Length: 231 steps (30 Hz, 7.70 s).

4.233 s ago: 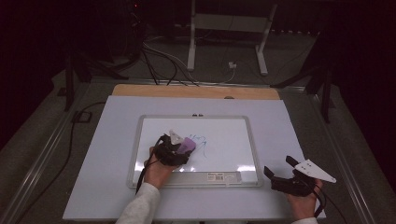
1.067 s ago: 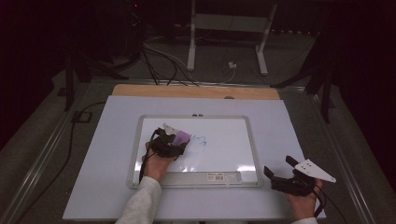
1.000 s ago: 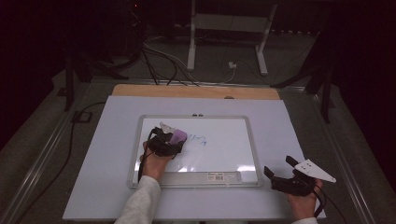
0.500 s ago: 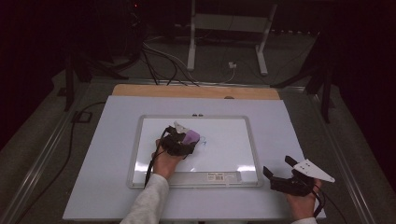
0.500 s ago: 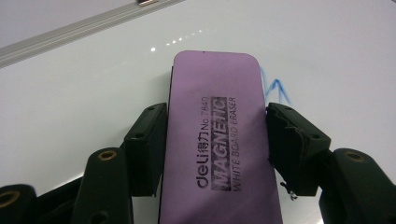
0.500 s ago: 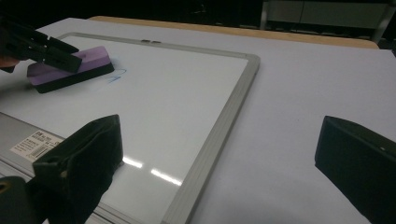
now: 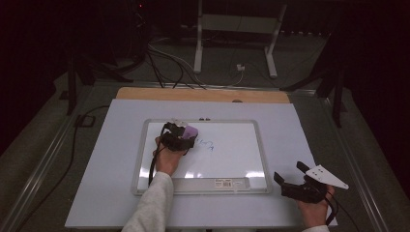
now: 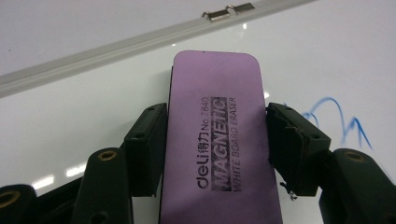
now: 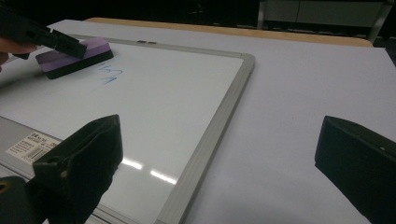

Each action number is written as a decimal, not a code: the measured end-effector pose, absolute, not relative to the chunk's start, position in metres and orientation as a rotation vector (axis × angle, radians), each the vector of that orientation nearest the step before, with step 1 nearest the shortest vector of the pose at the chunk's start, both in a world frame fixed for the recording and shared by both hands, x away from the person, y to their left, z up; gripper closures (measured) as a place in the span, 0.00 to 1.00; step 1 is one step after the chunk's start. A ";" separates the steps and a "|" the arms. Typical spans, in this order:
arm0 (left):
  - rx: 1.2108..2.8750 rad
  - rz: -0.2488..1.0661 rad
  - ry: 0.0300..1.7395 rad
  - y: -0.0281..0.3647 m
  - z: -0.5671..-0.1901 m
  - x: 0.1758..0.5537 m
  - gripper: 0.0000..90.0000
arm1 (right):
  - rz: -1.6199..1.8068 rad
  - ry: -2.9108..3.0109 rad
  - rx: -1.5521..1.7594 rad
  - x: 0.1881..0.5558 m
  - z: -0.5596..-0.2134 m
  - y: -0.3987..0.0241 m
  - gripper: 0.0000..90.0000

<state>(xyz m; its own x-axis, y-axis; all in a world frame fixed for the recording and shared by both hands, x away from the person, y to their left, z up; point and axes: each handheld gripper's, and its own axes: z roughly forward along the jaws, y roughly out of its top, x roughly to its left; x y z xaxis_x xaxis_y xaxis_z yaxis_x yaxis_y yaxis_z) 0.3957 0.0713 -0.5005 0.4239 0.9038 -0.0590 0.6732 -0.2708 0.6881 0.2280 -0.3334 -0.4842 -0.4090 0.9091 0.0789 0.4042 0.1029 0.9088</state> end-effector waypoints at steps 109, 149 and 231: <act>2.156 0.458 1.148 0.014 -0.501 0.364 0.46 | 1.276 1.871 1.274 0.227 -0.484 -0.335 0.01; 1.931 0.568 1.431 0.104 -0.483 0.377 0.46 | 1.274 1.868 1.278 0.227 -0.484 -0.335 0.01; 1.798 0.760 1.708 0.165 -0.497 0.383 0.71 | 1.276 1.871 1.276 0.227 -0.484 -0.335 0.01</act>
